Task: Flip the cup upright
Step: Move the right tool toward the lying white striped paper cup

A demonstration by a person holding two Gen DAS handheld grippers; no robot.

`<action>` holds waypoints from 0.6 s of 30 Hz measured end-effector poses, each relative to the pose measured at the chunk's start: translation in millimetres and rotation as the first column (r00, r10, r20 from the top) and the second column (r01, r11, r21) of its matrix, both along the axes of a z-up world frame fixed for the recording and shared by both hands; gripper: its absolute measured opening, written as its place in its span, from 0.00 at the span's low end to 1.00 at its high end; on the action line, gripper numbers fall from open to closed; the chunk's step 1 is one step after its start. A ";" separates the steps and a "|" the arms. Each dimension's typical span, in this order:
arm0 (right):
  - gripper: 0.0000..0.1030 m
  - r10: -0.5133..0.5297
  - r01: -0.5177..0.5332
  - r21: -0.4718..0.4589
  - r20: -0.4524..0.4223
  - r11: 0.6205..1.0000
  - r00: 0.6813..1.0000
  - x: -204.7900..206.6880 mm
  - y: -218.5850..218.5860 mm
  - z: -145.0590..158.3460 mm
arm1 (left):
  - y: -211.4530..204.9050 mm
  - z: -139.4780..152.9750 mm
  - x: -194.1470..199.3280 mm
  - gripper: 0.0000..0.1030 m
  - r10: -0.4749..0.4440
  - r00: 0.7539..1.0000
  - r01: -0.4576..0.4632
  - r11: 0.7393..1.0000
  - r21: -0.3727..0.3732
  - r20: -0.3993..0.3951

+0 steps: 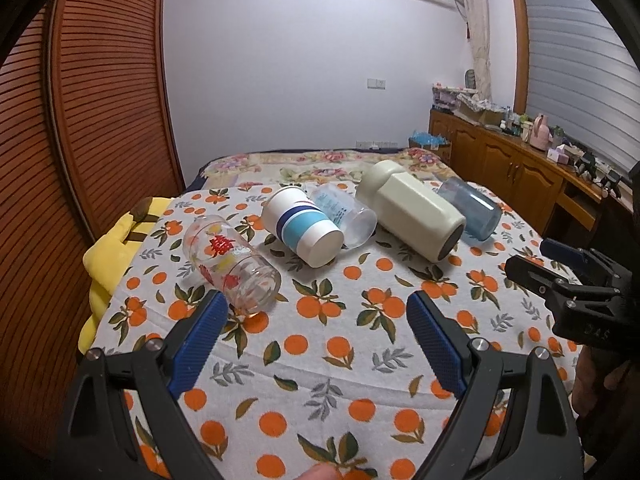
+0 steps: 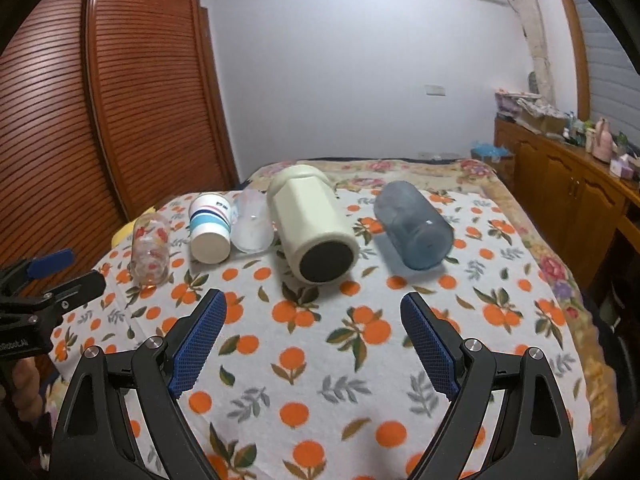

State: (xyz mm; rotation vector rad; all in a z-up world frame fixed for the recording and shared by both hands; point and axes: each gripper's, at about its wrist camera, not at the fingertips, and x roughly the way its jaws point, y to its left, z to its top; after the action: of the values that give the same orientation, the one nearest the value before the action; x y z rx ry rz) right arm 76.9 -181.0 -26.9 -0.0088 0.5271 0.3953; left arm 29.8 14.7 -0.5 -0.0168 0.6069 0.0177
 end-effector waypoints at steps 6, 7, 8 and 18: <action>0.95 0.043 -0.043 -0.013 -0.002 0.999 0.999 19.2 15.9 3.0 | 4.4 -1.4 25.9 0.89 -0.015 1.000 0.016 1.000 0.004 -0.023; 0.95 0.048 -0.048 -0.011 -0.004 0.999 0.999 23.2 17.3 3.6 | 5.9 -1.8 31.0 0.89 -0.016 0.999 0.016 1.000 0.002 -0.031; 0.96 0.053 -0.053 -0.010 -0.008 0.999 0.999 27.5 18.4 4.3 | 7.1 -2.0 36.3 0.89 -0.017 0.999 0.017 1.000 -0.002 -0.041; 0.97 0.083 -0.083 -0.021 -0.018 0.996 0.996 66.4 26.3 16.7 | 18.4 -1.3 92.9 0.86 -0.041 0.991 0.034 0.998 -0.058 -0.131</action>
State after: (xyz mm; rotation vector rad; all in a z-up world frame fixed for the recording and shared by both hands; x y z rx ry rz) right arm 143.3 -154.6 -10.2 -0.0485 0.5496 0.4711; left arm 122.6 33.2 -1.8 -0.0590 0.7396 -0.0351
